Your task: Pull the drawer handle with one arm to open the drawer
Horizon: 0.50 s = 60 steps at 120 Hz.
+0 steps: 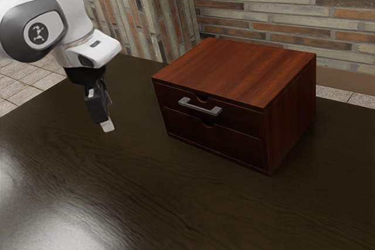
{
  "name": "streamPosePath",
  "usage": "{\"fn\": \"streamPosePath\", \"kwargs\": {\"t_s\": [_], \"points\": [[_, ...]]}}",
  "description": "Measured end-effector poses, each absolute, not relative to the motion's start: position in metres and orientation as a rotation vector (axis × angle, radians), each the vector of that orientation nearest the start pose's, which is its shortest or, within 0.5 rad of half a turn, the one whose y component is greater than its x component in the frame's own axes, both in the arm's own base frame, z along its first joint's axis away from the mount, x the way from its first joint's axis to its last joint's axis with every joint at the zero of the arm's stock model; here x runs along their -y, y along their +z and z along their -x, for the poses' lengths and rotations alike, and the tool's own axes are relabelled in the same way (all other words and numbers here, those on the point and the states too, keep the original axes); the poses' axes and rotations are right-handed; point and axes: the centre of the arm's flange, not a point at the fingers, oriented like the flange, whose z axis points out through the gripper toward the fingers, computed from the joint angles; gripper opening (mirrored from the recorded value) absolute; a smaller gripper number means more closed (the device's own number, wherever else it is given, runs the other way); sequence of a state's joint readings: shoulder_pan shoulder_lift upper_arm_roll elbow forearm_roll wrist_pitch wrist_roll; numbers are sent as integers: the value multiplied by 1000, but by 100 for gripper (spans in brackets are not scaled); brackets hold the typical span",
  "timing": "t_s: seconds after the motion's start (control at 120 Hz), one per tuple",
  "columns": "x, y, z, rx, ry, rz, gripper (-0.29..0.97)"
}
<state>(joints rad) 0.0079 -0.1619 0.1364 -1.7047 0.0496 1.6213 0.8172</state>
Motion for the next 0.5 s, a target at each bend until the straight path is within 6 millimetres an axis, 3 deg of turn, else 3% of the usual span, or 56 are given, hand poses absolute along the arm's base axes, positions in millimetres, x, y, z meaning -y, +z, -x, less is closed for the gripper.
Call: {"fn": "streamPosePath", "kwargs": {"t_s": [0.217, 0.408, 0.5], "points": [[-83, 653, -502, -1101, -101, 2870, 68], [-65, 658, -495, -1228, -106, 2826, 68], [-53, 649, -486, -1339, -100, 2748, 68]]}}
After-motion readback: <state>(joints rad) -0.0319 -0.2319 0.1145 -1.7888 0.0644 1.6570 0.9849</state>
